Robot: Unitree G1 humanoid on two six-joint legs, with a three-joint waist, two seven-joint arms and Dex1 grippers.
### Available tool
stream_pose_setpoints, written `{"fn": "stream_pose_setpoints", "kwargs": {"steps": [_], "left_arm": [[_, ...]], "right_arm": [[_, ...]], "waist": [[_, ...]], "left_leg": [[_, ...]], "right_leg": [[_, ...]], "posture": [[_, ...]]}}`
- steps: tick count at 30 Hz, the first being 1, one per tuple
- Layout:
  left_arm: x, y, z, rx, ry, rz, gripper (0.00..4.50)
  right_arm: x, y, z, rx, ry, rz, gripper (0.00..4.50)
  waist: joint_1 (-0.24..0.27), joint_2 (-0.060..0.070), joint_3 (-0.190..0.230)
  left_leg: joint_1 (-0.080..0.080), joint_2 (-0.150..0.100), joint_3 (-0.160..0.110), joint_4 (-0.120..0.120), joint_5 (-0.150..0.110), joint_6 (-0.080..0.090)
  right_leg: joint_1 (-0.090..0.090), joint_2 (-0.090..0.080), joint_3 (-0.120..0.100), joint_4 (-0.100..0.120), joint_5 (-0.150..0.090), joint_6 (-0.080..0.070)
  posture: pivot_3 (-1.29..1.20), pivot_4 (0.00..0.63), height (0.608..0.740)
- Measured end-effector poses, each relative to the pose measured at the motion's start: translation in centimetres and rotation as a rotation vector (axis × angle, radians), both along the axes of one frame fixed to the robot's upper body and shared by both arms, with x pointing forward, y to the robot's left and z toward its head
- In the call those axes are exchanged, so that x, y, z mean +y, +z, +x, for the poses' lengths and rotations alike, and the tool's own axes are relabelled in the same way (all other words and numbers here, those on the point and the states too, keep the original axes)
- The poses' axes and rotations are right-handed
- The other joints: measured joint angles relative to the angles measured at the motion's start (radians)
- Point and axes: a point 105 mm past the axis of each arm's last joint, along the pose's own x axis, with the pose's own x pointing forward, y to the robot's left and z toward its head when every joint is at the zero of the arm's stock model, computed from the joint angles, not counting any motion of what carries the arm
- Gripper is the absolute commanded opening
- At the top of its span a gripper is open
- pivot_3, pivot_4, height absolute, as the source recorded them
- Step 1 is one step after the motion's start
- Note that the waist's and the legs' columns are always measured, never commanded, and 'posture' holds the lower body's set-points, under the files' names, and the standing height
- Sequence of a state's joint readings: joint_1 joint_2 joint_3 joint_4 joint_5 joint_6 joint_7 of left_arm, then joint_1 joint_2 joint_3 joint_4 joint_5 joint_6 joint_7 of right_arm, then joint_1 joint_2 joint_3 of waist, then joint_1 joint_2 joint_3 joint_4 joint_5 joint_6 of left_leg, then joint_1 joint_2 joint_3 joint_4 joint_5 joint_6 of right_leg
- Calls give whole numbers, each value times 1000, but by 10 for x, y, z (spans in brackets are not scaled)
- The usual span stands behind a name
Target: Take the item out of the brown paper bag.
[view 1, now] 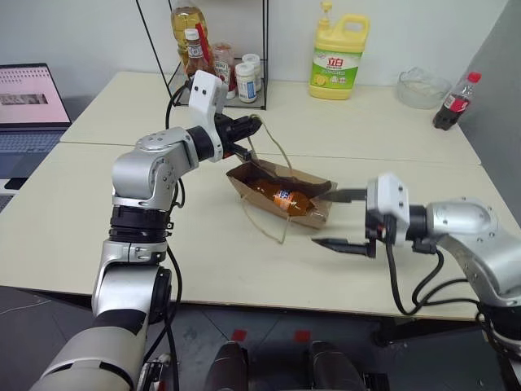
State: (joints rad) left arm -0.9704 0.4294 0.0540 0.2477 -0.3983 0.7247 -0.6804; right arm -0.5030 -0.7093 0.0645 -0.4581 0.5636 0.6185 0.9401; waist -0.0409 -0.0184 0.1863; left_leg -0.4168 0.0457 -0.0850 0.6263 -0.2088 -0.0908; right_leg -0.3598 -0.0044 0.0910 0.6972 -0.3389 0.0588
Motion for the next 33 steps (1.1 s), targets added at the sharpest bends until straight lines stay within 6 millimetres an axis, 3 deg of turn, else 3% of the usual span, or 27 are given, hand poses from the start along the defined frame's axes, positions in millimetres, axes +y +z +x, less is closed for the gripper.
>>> {"fn": "stream_pose_setpoints", "kwargs": {"steps": [3, 12, 20, 25, 33], "left_arm": [[0, 1, 0, -7, -4, 0, 0], [0, 0, 0, -4, -4, 2, 0], [0, 0, 0, -5, -4, 2, 0], [0, 0, 0, -7, -3, 3, 0], [0, 0, 0, -7, 0, 2, 0]], "right_arm": [[21, 21, 1, 96, 20, 150, 3264], [68, 40, 10, 331, 38, 430, 22], [97, 28, 21, 543, 38, 558, 22], [98, 6, 38, 650, -30, 566, 22], [91, -17, 61, 664, -188, 528, 22]], "waist": [[0, 0, 0], [-3, 0, 0], [-11, 0, 0], [-12, 0, 0], [-15, 0, 0]], "left_leg": [[0, 0, 0, 0, 0, 0], [-2, 0, 0, -1, 0, 0], [-7, 0, 1, -1, 0, 0], [-8, 0, 1, -1, 0, 0], [-8, 0, 1, -1, 0, 0]], "right_leg": [[-1, 0, 0, 0, 0, 0], [-4, 0, 0, 1, 0, 0], [-11, 0, 0, 5, 0, 0], [-13, 0, 0, 5, 0, 0], [-14, 0, 1, 6, 0, 0]], "posture": [[0, 150, 740], [0, 150, 740], [0, 150, 740], [0, 150, 740], [0, 150, 740]]}}
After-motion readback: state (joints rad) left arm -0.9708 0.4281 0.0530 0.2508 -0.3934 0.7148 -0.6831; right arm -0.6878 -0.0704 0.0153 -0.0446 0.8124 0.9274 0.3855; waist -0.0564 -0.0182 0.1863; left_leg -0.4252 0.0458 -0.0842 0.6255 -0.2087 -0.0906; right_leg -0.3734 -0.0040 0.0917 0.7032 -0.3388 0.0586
